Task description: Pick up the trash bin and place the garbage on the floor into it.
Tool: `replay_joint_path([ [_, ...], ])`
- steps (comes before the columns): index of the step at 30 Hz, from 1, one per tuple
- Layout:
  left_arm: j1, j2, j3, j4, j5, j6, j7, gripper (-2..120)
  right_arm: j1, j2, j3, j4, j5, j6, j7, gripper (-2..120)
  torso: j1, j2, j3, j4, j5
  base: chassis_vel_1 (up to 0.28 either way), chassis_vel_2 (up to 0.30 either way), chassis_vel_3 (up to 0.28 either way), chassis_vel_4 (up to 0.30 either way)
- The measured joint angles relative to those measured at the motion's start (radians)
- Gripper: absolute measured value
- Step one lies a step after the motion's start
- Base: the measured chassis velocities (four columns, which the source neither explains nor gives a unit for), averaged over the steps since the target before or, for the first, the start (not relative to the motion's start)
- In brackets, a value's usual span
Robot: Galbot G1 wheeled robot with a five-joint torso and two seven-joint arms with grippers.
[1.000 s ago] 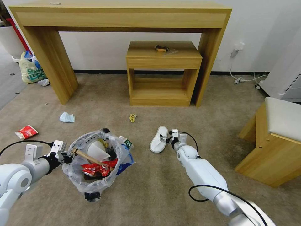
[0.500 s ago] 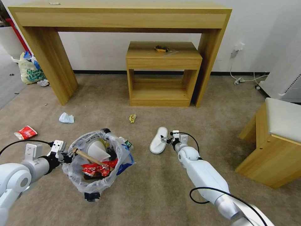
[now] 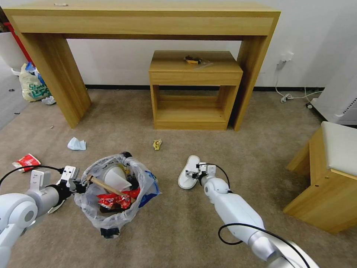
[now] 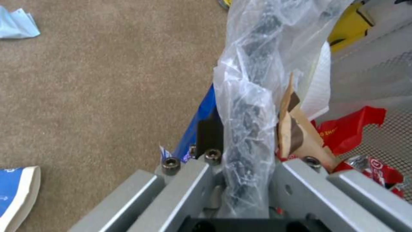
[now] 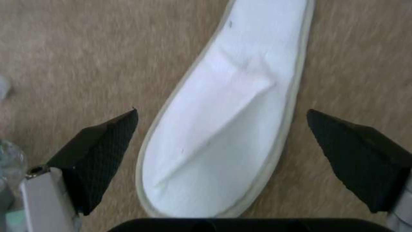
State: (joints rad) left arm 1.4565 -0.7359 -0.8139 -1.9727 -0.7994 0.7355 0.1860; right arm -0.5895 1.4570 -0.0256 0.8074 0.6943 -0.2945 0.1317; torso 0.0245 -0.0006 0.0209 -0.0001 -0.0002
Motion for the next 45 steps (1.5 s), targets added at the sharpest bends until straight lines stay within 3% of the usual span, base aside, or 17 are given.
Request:
replay_joint_path([
  [8, 0.005, 0.000, -0.003, -0.007, -0.001, 0.000, -0.003, 0, 0.015, 0.016, -0.011, -0.040, 0.032, 0.004, -0.002, 100, 0.000, 0.000, 0.000, -0.0003, 0.0000, 0.000, 0.000, 0.000, 0.000],
  [10, 0.006, -0.001, -0.002, -0.009, 0.000, 0.000, -0.005, 0, 0.020, 0.021, -0.012, -0.056, 0.034, 0.010, -0.009, 95, 0.000, 0.000, 0.000, -0.0004, 0.0000, 0.000, 0.000, 0.000, 0.000],
  [18, 0.007, -0.004, 0.000, -0.012, 0.000, 0.000, -0.006, 0, 0.050, 0.038, -0.019, -0.141, 0.034, 0.053, -0.042, 63, 0.000, 0.000, 0.000, -0.0003, 0.0000, 0.000, 0.000, 0.000, 0.000],
  [36, 0.006, -0.005, 0.001, -0.007, 0.001, 0.000, 0.005, 0, 0.072, 0.047, -0.036, -0.209, 0.032, 0.096, -0.064, 0, 0.000, 0.000, 0.000, -0.0002, 0.0002, 0.000, 0.000, 0.000, 0.000],
  [45, 0.003, -0.003, -0.001, -0.005, 0.003, 0.000, 0.014, 0, 0.049, 0.022, -0.034, -0.164, -0.018, 0.123, -0.059, 0, 0.000, 0.000, 0.000, -0.0002, 0.0001, 0.000, 0.000, 0.000, 0.000],
])
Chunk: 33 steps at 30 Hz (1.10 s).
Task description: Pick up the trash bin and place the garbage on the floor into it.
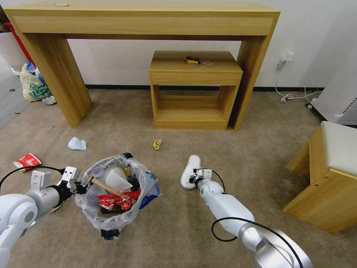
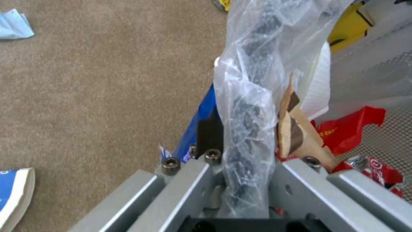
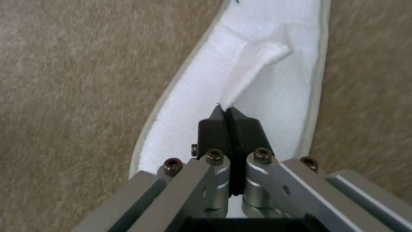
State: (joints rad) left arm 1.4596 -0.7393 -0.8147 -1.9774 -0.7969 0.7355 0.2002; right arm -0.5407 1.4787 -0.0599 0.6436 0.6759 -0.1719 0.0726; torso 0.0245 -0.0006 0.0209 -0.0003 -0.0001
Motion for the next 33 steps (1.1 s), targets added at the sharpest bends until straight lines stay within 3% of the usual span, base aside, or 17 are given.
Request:
replay_joint_path([
  [10, 0.005, -0.003, -0.008, -0.003, 0.001, 0.000, 0.003, 0, -0.043, -0.031, 0.093, 0.113, -0.199, 0.083, -0.011, 0, 0.000, 0.000, 0.000, 0.0000, 0.0000, 0.000, 0.000, 0.000, 0.000],
  [15, 0.003, 0.000, -0.012, -0.008, -0.005, 0.000, 0.001, 0, -0.077, -0.082, 0.117, 0.310, -0.236, 0.099, -0.037, 0, 0.000, 0.000, 0.000, 0.0001, 0.0001, 0.000, 0.000, 0.000, 0.000],
  [24, -0.007, 0.018, -0.004, -0.010, -0.022, 0.000, -0.015, 0, -0.102, -0.218, 0.047, 0.765, -0.129, 0.021, -0.067, 0, 0.000, 0.000, 0.000, 0.0001, 0.0000, 0.000, 0.000, 0.000, 0.000],
  [33, -0.029, 0.046, 0.021, 0.004, -0.050, 0.000, -0.041, 0, -0.039, -0.276, -0.058, 1.003, -0.013, -0.012, -0.137, 0, 0.000, 0.000, 0.000, 0.0002, -0.0001, 0.000, 0.000, 0.000, 0.000],
])
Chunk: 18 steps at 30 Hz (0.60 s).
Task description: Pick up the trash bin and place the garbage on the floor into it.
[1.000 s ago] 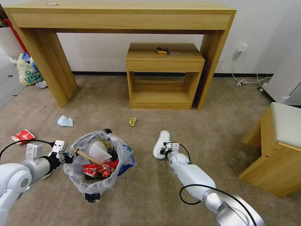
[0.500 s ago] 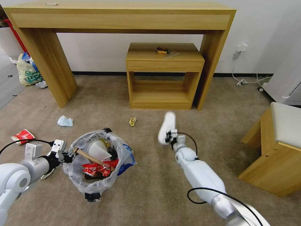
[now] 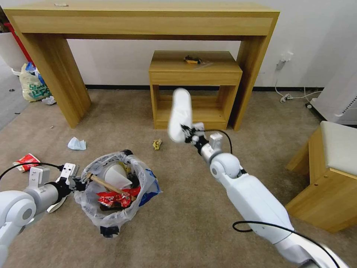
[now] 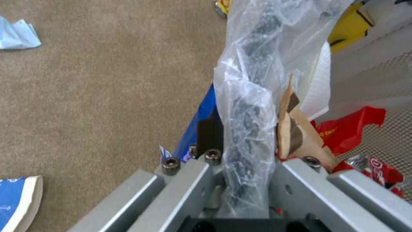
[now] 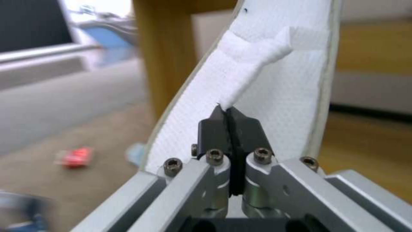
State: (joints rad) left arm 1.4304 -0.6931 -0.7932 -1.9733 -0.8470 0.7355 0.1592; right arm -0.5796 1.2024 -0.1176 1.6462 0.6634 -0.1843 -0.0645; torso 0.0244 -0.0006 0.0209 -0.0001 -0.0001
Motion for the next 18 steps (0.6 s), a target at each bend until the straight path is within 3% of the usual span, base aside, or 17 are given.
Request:
replay_joint_path([
  [4, -0.011, 0.014, 0.012, 0.012, -0.014, 0.000, -0.007, 0, 0.006, -0.011, -0.041, 0.086, 0.029, -0.017, -0.020, 0, 0.000, 0.000, 0.000, -0.0005, 0.0000, 0.000, 0.000, 0.000, 0.000],
  [9, -0.015, 0.036, 0.021, 0.025, -0.031, 0.000, -0.009, 0, 0.022, -0.034, -0.171, 0.198, 0.035, -0.028, -0.057, 0, 0.000, 0.000, 0.000, -0.0001, -0.0001, 0.000, 0.000, 0.000, 0.000],
  [18, -0.023, 0.048, 0.038, 0.026, -0.044, 0.000, -0.012, 0, 0.053, 0.008, -0.337, 0.189, -0.054, -0.005, -0.101, 0, 0.000, 0.000, 0.000, -0.0001, -0.0001, 0.000, 0.000, 0.000, 0.000],
])
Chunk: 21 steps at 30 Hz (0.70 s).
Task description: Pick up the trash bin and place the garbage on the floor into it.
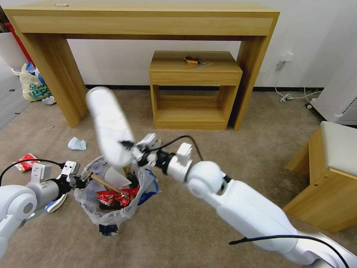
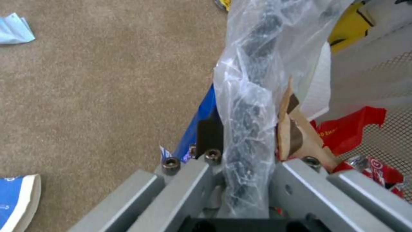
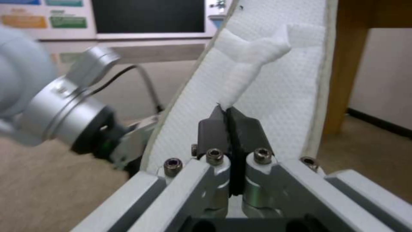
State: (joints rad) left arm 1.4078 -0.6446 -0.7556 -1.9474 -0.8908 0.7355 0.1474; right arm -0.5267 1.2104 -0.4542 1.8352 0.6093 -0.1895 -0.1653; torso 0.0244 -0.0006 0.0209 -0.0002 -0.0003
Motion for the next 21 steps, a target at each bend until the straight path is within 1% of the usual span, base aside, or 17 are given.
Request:
replay_joint_path([
  [5, 0.004, 0.005, -0.006, 0.000, -0.004, 0.000, 0.005, 0, 0.001, 0.008, -0.049, -0.025, -0.052, 0.016, -0.021, 0, 0.000, 0.000, 0.000, -0.0002, 0.0000, 0.000, 0.000, 0.000, 0.000],
  [9, 0.009, 0.007, -0.015, 0.000, -0.005, 0.000, 0.013, 0, -0.009, 0.010, -0.067, -0.053, -0.086, 0.028, -0.032, 0, 0.000, 0.000, 0.000, -0.0002, 0.0001, 0.000, 0.000, 0.000, 0.000],
  [14, 0.010, 0.009, -0.017, -0.001, -0.007, 0.000, 0.015, 0, -0.017, 0.021, -0.071, -0.087, -0.115, 0.038, -0.042, 0, 0.000, 0.000, 0.000, -0.0002, 0.0001, 0.000, 0.000, 0.000, 0.000],
  [17, 0.009, 0.014, -0.019, -0.004, -0.010, 0.000, 0.018, 0, -0.025, 0.040, -0.073, -0.133, -0.135, 0.043, -0.046, 0, 0.000, 0.000, 0.000, -0.0001, 0.0001, 0.000, 0.000, 0.000, 0.000],
  [21, 0.009, 0.015, -0.020, -0.007, -0.010, 0.000, 0.019, 0, -0.029, 0.042, -0.075, -0.160, -0.144, 0.043, -0.046, 0, 0.000, 0.000, 0.000, -0.0001, 0.0001, 0.000, 0.000, 0.000, 0.000],
])
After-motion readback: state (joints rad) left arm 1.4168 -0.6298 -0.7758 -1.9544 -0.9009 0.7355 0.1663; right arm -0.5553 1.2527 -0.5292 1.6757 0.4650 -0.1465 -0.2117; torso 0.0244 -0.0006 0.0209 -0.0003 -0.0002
